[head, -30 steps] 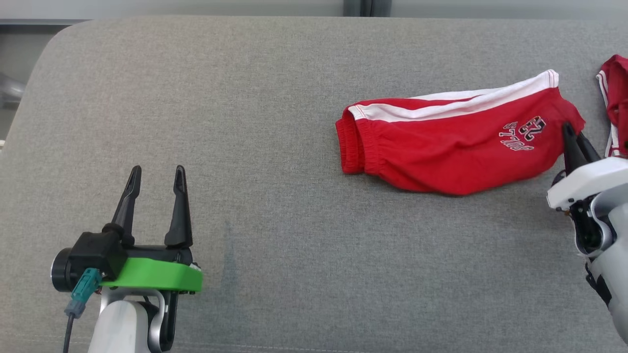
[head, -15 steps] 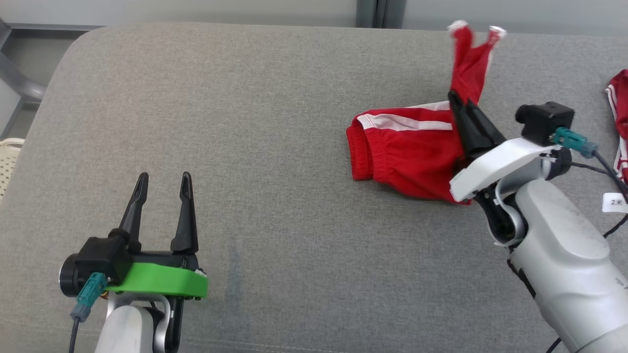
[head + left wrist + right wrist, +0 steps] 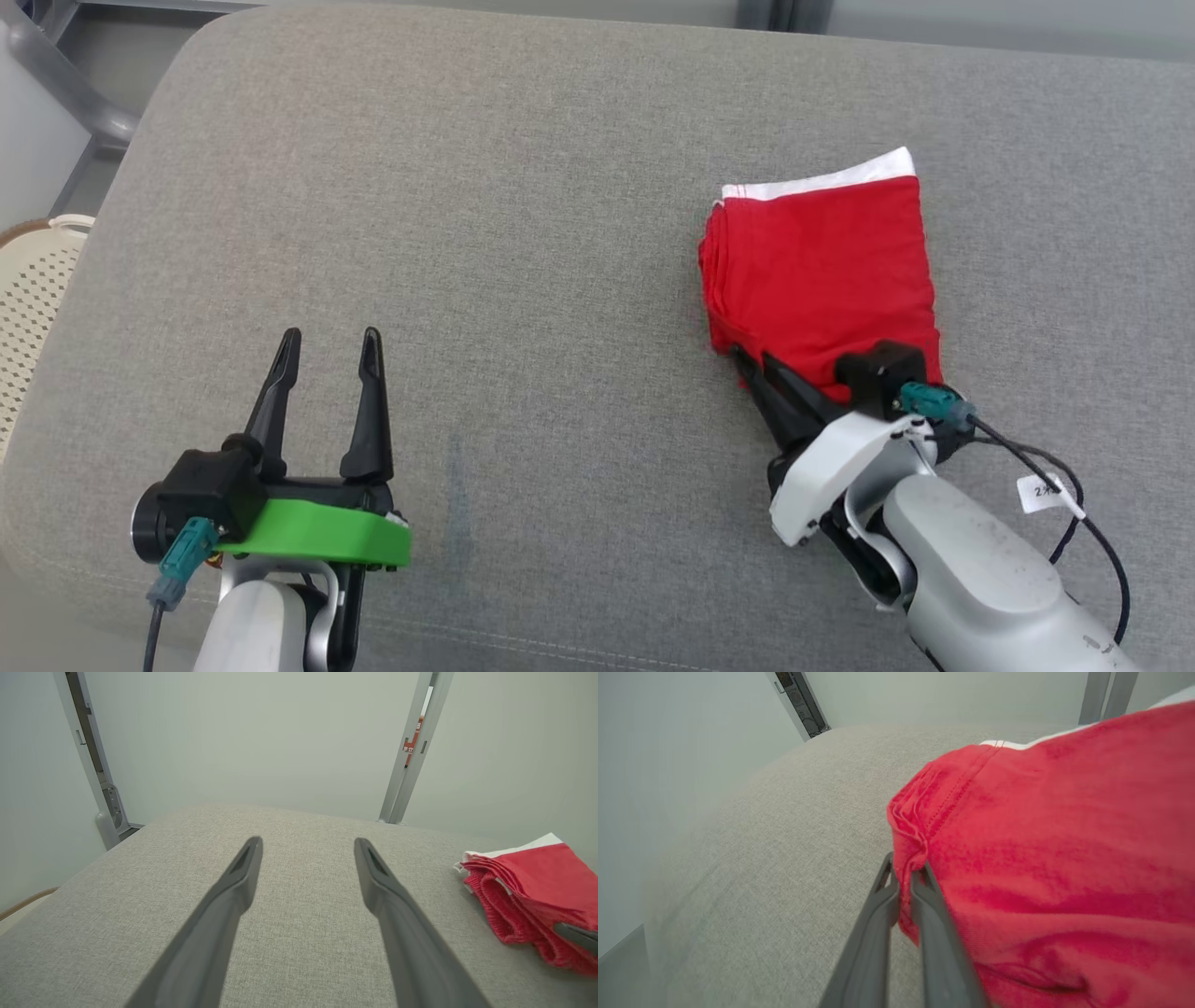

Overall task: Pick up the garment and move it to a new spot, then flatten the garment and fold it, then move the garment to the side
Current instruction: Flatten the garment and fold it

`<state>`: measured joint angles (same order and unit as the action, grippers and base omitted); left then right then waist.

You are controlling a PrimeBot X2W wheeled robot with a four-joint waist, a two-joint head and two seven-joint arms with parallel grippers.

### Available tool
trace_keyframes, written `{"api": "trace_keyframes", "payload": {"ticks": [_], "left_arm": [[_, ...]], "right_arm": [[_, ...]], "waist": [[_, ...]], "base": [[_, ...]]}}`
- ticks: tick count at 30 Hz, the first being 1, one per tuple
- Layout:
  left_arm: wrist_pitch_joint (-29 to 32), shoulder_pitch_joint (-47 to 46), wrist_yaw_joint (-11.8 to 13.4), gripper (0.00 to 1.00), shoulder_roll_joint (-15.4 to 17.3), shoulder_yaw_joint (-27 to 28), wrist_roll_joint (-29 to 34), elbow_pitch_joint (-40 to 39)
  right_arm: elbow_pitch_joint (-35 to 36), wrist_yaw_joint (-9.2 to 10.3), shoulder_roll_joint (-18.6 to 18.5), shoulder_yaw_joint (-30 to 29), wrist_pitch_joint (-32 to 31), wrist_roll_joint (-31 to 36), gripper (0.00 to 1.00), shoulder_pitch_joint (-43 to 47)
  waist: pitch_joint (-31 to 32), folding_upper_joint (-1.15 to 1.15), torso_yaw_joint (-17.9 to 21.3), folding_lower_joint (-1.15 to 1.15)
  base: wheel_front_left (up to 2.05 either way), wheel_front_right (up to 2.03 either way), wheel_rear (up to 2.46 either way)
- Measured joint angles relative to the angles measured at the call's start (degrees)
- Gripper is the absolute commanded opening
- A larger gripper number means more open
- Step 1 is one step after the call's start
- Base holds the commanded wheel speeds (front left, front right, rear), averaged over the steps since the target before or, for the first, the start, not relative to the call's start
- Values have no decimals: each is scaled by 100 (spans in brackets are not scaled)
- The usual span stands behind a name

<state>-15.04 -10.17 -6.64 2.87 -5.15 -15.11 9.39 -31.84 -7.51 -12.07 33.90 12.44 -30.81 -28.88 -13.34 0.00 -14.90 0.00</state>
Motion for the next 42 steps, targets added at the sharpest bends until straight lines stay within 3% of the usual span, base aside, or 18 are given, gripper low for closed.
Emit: {"api": "trace_keyframes", "payload": {"ticks": [1, 2, 3, 4, 10, 16, 20, 21, 22, 23, 24, 34, 42], "left_arm": [[0, -1, 3, 100, 0, -7, 0, 5], [0, -3, 9, 100, 0, -14, -2, 12], [0, -4, 10, 100, 0, -19, -8, 15], [0, -7, 11, 100, 0, -23, -8, 20], [0, -10, 11, 100, 0, -24, -1, 40], [0, -8, 11, 100, -1, -29, 19, 34], [0, -8, 11, 100, -1, -58, 19, 33], [0, -9, 11, 100, -1, -64, 19, 33], [0, -9, 11, 100, -1, -66, 19, 34], [0, -12, 10, 100, 0, -68, 22, 35], [0, -15, 10, 100, 0, -73, 30, 34], [0, -122, 1, 100, -1, -186, 36, 56], [0, -169, 11, 100, 0, -209, 16, 47]], "right_arm": [[-12, 1, 11, 51, 19, 15, 0, 53], [-21, 1, 33, 67, 41, 12, 24, 88], [-20, 1, 47, 87, 74, 12, 70, 110], [-13, 0, 48, 111, 82, 13, 100, 121], [308, 0, -114, -205, 227, 45, 100, 137], [867, 0, -411, -1088, 255, 199, 100, 201], [814, 1, -538, -1633, 255, 292, 100, 273], [762, 1, -538, -1745, 255, 339, 95, 267], [669, 1, -538, -1829, 255, 386, 51, 263], [565, 1, -537, -1885, 255, 434, 13, 251], [479, 1, -541, -1909, 255, 488, 0, 230], [-639, 1, -152, -1724, 253, 1088, 0, -168], [-668, 1, 530, -768, 255, 1338, 0, -160]], "waist": [[-8, 0, -3, 0], [-10, 0, 1, 0], [-9, 0, 10, 0], [-7, 0, 18, 0], [35, 0, 88, 0], [72, 0, 146, 0], [67, 0, 134, 0], [59, 0, 127, 0], [49, 0, 119, 0], [35, 0, 109, 0], [20, 0, 102, 0], [-121, 0, -79, 0], [-237, 0, -181, 0]], "base": [[0, 0, 0], [0, 0, 0], [0, 0, 0], [0, 0, 0], [0, 0, 0], [0, 0, 0], [0, 0, 0], [0, 0, 0], [0, 0, 0], [0, 0, 0], [0, 0, 0], [0, 0, 0], [0, 0, 0]]}}
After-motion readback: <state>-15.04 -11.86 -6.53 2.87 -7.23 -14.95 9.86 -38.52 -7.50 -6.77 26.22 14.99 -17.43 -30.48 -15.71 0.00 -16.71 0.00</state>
